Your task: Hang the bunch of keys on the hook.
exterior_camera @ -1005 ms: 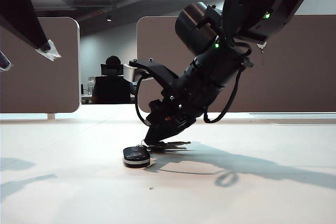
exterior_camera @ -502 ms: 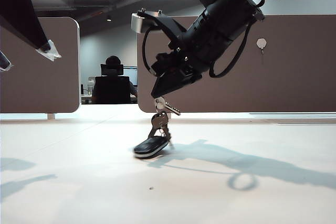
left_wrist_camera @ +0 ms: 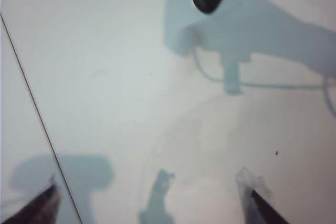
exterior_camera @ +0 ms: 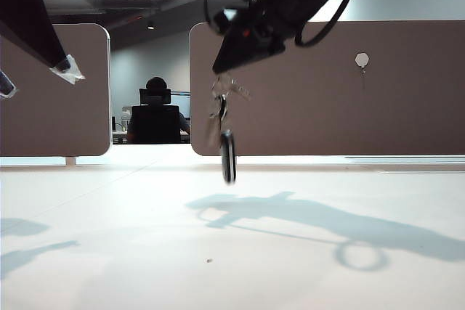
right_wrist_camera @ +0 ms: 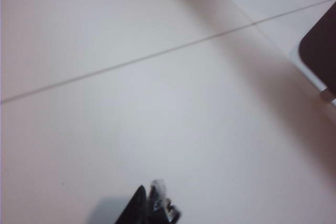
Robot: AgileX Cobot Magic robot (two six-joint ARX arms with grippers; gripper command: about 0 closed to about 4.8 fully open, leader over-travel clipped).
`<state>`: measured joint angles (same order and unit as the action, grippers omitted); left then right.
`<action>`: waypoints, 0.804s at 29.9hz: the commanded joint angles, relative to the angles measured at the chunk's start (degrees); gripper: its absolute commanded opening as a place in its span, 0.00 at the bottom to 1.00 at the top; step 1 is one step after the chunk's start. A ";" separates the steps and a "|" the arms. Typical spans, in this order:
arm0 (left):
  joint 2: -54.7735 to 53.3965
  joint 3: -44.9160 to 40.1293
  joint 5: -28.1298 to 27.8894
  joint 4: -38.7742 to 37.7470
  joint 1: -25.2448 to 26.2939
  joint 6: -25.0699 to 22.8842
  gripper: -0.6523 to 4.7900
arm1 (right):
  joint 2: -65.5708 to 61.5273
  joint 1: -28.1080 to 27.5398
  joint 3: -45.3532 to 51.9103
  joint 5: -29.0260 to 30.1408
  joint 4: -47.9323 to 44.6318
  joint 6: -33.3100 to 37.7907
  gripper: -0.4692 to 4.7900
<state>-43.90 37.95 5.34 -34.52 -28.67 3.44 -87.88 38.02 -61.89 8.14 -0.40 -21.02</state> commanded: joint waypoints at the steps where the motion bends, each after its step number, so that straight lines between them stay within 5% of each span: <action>1: 0.09 0.42 0.02 1.64 -0.02 -0.02 1.00 | 4.02 0.00 -1.75 0.09 -1.27 1.53 0.08; 11: 0.09 0.44 0.52 7.10 -0.02 0.00 1.00 | 10.93 -2.49 -6.40 -0.55 2.05 2.16 0.08; 24: -0.02 3.34 2.99 20.83 -0.02 0.00 1.00 | 8.41 -17.64 -13.44 1.11 1.27 3.50 0.08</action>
<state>-43.97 40.77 8.01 -15.51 -28.67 3.46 -79.07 21.71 -74.26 8.08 2.46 -17.80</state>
